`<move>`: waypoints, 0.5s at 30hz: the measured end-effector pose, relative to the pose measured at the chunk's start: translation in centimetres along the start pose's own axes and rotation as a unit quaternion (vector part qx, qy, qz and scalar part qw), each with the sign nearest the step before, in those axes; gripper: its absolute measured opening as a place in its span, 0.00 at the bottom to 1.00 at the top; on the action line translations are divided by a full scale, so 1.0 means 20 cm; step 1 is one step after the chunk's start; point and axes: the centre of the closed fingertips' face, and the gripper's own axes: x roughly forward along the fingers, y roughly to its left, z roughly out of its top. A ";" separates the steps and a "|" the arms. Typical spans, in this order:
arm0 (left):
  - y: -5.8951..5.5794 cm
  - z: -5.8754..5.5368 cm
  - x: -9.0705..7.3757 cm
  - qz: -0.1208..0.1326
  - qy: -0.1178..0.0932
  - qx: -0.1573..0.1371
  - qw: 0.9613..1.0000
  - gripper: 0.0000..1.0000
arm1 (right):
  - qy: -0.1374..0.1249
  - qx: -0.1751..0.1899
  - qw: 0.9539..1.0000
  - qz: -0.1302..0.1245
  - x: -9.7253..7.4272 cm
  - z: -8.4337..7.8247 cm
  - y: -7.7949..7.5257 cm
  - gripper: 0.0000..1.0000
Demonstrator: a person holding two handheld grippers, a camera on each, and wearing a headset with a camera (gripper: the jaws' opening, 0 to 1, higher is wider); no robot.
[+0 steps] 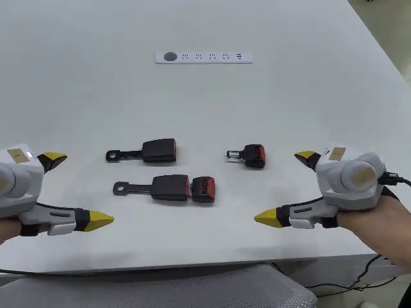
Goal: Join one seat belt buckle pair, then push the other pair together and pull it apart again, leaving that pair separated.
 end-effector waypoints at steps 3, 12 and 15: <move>-0.02 0.00 0.00 -0.003 0.000 -0.001 1.000 1.00 | -0.004 0.005 1.000 -0.002 0.02 0.00 0.00 1.00; -0.04 -0.04 -0.02 -0.013 0.005 -0.019 1.000 1.00 | -0.001 0.017 1.000 -0.010 0.02 0.00 0.00 1.00; -0.05 -0.05 -0.02 -0.011 0.006 -0.021 1.000 1.00 | 0.006 0.008 1.000 -0.005 0.02 -0.01 0.01 1.00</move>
